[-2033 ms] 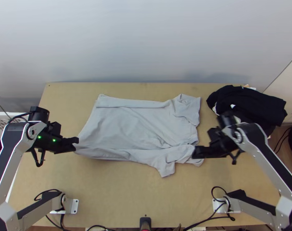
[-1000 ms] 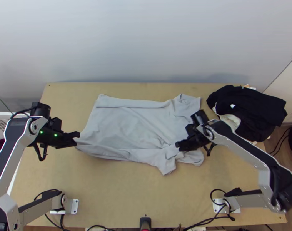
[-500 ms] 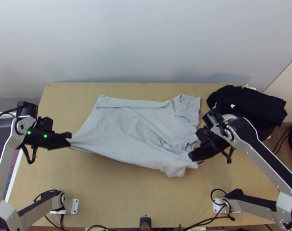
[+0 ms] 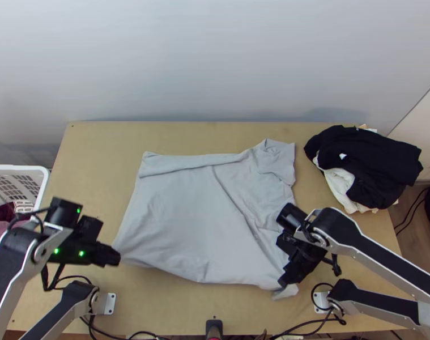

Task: Fold the t-shirt

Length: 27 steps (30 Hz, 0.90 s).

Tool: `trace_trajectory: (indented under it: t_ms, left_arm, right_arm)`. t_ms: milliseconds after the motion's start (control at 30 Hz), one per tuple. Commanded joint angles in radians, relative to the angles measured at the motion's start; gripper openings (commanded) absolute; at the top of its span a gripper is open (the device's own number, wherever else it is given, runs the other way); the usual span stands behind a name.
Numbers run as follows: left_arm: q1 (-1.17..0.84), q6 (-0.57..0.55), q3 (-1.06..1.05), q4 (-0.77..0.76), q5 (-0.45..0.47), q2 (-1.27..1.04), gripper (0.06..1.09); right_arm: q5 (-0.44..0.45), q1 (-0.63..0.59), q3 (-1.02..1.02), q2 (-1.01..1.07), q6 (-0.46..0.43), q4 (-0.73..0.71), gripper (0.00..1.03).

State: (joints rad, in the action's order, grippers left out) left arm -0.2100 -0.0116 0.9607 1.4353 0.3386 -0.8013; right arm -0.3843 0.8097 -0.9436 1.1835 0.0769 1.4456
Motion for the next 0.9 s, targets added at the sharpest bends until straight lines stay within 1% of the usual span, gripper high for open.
trace_trajectory:
  t_ms: [0,33,67,100,167,200,233,267,400,467,567,667,700,733,833,867]
  left_arm:
    - [0.02,0.015,-0.086,-0.032,-0.012,0.083,0.16]
    - [0.064,0.022,-0.094,-0.03,-0.012,0.074,0.28]
    - [0.106,0.03,-0.094,-0.029,-0.012,0.067,0.37]
    - [0.139,0.038,-0.093,-0.029,-0.013,0.06,0.45]
    - [0.179,0.061,-0.073,-0.015,-0.013,0.031,0.83]
    - [0.175,0.064,-0.057,-0.009,-0.015,0.016,0.94]
    - [0.173,0.068,-0.043,-0.009,-0.015,0.002,1.0]
    - [0.172,0.071,-0.027,-0.012,-0.012,-0.012,1.04]
    - [0.205,0.065,0.078,-0.076,-0.003,-0.118,1.04]
    - [0.265,0.022,0.139,-0.131,0.019,-0.208,1.04]
    - [0.285,-0.102,0.222,-0.282,0.027,-0.352,1.04]
    - [0.284,-0.222,0.306,-0.395,0.019,-0.506,1.04]
    - [0.282,-0.246,0.335,-0.431,0.007,-0.558,1.04]
    - [0.273,-0.274,0.362,-0.473,-0.024,-0.605,1.04]
    - [0.253,-0.318,0.441,-0.553,-0.081,-0.733,1.04]
    - [0.238,-0.326,0.47,-0.559,-0.101,-0.774,1.04]
  right_arm:
    - [0.002,-0.006,0.025,-0.004,-0.025,0.001,0.51]
    - [0.004,-0.024,0.025,-0.002,-0.031,0.004,0.68]
    - [0.007,-0.047,0.026,0.001,-0.032,0.006,0.84]
    - [0.007,-0.07,0.025,0.007,-0.042,0.007,0.92]
    - [0.007,-0.124,0.019,0.015,-0.081,0.006,1.0]
    - [0.005,-0.15,0.014,0.016,-0.097,0.006,0.99]
    - [0.005,-0.176,0.009,0.019,-0.109,0.004,0.99]
    - [0.004,-0.208,0.0,0.022,-0.126,0.004,1.0]
    - [-0.025,-0.326,-0.078,0.034,-0.146,-0.001,0.99]
    - [-0.067,-0.391,-0.146,0.051,-0.146,-0.016,0.99]
    - [-0.102,-0.472,-0.29,0.099,-0.129,-0.037,0.99]
    - [-0.107,-0.495,-0.429,0.153,-0.055,-0.09,0.99]
    - [-0.105,-0.504,-0.465,0.163,-0.029,-0.128,0.99]
    - [-0.105,-0.507,-0.497,0.171,0.001,-0.168,0.99]
    - [-0.103,-0.527,-0.547,0.177,0.135,-0.337,0.99]
    - [-0.093,-0.532,-0.543,0.177,0.182,-0.419,0.99]
